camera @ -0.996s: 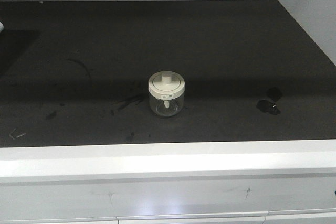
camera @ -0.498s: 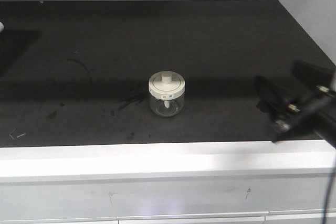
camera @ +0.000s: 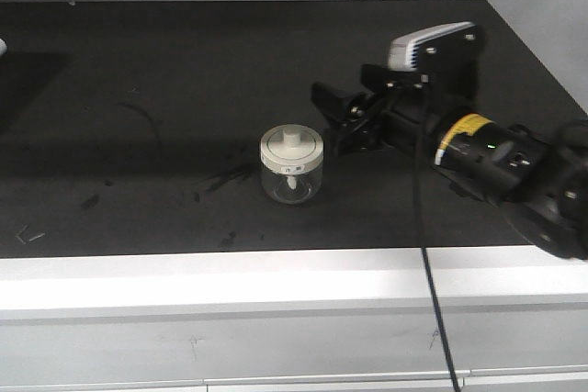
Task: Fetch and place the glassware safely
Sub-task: 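Reach the right gripper toward the white-lidded glass jar, then close the right gripper on the jar's white lid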
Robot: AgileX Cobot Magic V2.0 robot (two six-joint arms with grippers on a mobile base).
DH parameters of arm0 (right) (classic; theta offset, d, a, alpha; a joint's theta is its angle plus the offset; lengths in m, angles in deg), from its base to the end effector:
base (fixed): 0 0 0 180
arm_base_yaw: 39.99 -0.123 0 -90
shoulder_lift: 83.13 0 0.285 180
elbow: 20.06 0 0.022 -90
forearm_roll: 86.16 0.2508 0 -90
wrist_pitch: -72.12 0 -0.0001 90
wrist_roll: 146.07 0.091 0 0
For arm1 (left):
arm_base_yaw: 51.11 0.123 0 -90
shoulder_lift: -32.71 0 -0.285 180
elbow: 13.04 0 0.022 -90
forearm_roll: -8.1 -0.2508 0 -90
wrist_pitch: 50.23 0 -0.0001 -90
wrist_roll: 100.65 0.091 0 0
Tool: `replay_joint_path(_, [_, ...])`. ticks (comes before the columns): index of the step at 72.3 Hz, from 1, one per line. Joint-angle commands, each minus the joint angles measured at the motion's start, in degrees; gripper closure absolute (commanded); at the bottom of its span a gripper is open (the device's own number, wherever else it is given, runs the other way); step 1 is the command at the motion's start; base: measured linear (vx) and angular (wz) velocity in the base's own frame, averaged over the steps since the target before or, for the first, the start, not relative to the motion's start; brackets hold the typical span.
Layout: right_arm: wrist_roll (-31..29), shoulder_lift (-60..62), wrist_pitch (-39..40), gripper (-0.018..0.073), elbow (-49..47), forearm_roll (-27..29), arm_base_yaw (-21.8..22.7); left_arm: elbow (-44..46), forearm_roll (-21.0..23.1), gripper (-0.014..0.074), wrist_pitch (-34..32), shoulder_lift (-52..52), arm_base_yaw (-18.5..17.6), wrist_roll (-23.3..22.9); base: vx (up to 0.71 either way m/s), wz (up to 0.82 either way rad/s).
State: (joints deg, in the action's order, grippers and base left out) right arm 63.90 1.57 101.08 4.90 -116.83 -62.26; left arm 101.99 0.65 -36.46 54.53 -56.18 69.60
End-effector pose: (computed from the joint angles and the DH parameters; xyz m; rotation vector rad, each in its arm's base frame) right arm 0.3079 0.1503 0.2919 -0.4754 1.6109 0.5340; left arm 0.0740 -0.0037 0.2483 0.0166 1.7535 -0.0695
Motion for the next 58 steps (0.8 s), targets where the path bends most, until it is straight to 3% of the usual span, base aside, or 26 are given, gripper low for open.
replay_joint_path(1, [3.9,-2.0,5.2,0.0061,-5.3,-6.3,0.0,1.4,0.4,0.0603,-3.9,0.6,-0.4,-0.4,0.0,0.0])
replay_joint_path(19, [15.8,-9.4,5.2,0.0061,-12.6,-19.3,0.0,1.4,0.4,0.0603,-3.9,0.6,-0.4,-0.4,0.0,0.0])
replay_joint_path(58, [12.5,-17.5,9.5,0.0083,-12.8,-19.5,0.0,1.4,0.4,0.0603,-3.9,0.6,-0.4,-0.4,0.0,0.0])
